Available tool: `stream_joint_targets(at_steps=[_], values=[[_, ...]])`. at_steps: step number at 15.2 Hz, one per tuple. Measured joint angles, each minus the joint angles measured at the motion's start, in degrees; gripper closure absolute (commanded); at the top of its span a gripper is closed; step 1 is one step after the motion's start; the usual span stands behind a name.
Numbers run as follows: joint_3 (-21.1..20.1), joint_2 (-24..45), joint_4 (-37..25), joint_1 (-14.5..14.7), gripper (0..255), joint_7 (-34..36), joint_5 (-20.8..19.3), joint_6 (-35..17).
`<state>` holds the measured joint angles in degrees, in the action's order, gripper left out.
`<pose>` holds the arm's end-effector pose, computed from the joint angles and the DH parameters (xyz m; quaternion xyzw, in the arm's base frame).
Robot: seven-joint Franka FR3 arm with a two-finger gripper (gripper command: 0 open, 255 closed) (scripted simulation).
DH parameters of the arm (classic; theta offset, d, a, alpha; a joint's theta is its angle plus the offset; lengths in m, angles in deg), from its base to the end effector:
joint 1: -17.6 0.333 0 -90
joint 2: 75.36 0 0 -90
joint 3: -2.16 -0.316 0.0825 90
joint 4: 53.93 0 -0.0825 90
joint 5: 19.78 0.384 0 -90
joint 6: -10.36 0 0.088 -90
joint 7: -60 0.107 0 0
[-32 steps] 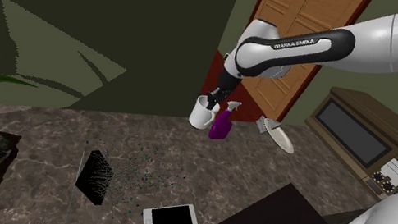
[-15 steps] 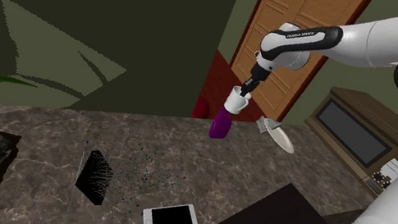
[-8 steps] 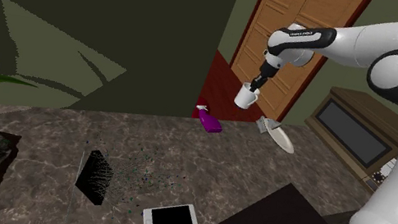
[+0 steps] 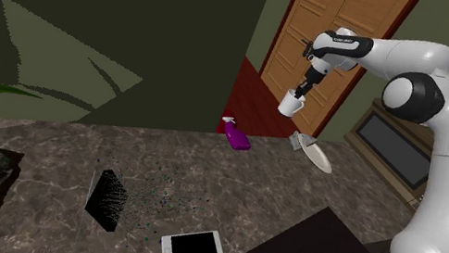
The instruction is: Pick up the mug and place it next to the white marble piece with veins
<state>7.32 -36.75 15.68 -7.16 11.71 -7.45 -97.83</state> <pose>0.6580 -0.3404 0.3818 -0.9880 -0.1358 -0.0475 0.0569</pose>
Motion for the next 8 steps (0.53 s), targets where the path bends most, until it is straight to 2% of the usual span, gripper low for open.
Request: stream_joint_targets(at_steps=[3,8], values=[[0.0,3.0,-3.4,-1.1,255,-0.9,0.2,0.6],[-0.1,4.5,-2.1,-1.1,255,-1.5,0.5,-2.2]])
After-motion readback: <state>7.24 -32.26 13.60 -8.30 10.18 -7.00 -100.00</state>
